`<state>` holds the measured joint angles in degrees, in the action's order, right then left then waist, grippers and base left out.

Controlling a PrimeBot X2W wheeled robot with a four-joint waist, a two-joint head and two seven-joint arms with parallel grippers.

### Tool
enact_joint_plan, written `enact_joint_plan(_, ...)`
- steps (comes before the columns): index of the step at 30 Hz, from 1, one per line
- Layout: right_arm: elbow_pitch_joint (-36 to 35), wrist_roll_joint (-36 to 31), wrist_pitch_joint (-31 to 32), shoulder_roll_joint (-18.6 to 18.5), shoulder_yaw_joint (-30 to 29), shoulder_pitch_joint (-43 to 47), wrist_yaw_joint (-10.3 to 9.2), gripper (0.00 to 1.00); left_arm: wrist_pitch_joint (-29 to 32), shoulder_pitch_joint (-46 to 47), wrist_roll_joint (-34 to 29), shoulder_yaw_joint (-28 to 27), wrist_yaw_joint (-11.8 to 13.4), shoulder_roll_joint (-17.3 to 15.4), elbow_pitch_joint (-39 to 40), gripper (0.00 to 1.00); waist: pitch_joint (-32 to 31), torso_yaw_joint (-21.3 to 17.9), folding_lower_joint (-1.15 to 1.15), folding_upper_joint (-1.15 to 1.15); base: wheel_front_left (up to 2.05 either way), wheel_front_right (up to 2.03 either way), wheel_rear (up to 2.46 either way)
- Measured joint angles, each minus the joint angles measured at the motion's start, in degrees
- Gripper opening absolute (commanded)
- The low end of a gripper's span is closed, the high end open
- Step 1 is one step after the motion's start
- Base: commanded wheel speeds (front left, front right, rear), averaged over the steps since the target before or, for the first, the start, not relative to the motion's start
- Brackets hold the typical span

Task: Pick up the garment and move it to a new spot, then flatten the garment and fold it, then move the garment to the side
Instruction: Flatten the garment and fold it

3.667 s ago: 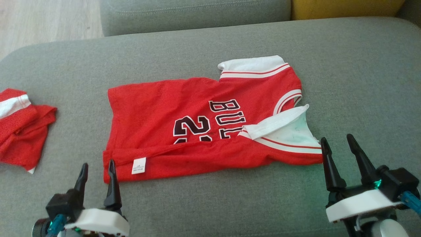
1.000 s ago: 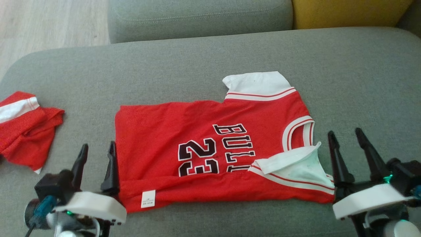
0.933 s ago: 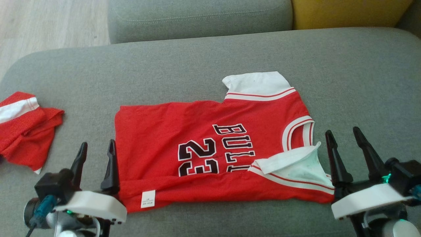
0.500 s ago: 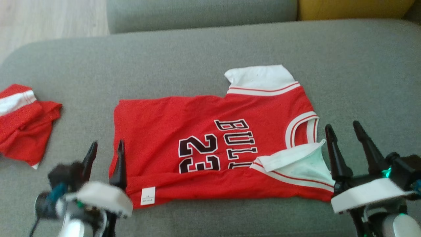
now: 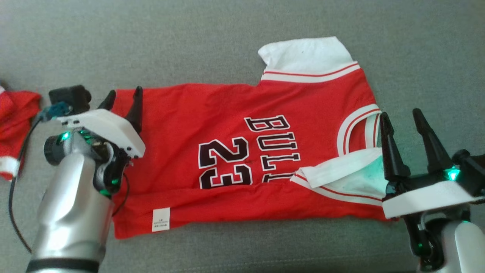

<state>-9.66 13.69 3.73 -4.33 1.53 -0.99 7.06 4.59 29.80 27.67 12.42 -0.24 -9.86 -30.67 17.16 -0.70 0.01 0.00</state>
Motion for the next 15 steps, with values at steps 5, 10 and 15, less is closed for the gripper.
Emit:
enact_joint_plan(5, 1.0, 0.5, -0.3, 0.1, 0.7, -1.2, 0.00, 1.00, 0.9, 4.4, 1.8, -0.6, -0.8, 0.9, -10.7, 1.00, 1.4, -0.6, 0.00, 0.00, 0.00, 0.00, 0.00)
enact_joint_plan(10, 2.1, 1.1, -0.3, 0.1, 1.0, -1.5, 0.00, 1.00, 0.2, 7.9, 2.3, -1.0, -2.5, 0.8, -16.7, 0.00, 1.2, -1.1, -0.01, 0.00, 0.00, 0.00, 0.00)
enact_joint_plan(15, 3.7, 1.7, -0.3, -0.3, 0.7, -4.0, 0.00, 1.00, -2.4, 8.5, 2.2, -0.3, -3.8, 0.9, -20.0, 0.00, 0.7, -1.3, -0.01, 0.00, 0.00, 0.00, 0.00)
